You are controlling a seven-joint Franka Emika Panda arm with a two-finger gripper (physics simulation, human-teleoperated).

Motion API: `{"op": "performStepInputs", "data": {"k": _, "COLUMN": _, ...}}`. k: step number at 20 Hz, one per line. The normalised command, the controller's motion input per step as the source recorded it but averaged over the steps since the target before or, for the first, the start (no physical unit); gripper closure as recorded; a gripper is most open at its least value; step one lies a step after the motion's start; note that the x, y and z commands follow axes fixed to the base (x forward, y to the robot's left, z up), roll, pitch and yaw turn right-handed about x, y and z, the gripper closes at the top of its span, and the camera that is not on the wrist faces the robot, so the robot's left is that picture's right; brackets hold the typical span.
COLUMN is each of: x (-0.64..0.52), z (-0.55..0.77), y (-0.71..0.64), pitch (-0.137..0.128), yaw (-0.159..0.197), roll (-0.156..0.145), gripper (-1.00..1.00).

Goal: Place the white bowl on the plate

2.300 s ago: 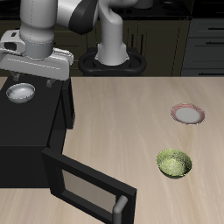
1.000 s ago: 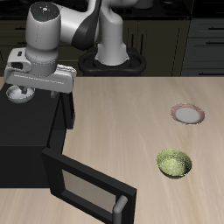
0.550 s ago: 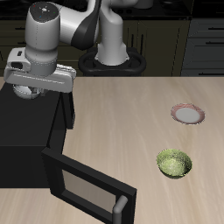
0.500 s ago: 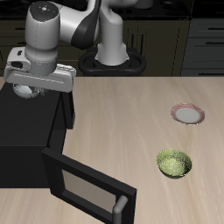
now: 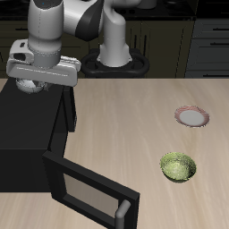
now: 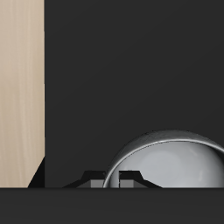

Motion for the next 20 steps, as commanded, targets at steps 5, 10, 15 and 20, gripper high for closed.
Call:
{"op": "performStepInputs", "data": {"k": 5, "x": -0.23, "z": 0.27, "y": 0.26, "pitch": -0.061, "yaw": -0.002, "roll": 0.027, "gripper": 1.00}}
{"op": "performStepInputs", "data": {"k": 10, "x": -0.39, "z": 0.25, "y": 0.51, "pitch": -0.064, "yaw": 0.040, "roll": 0.009, "gripper": 1.00}}
{"op": "performStepInputs", "data": {"k": 15, "x": -0.38, "z": 0.05, "y": 0.61, "pitch": -0.035, "yaw": 0.060, "roll": 0.056, "gripper": 1.00}}
{"op": "performStepInputs", "data": {"k": 20, "x": -0.10, "z": 0.06, "y": 0.56, "pitch": -0.027, "yaw": 0.010, "roll": 0.079, "gripper": 1.00}}
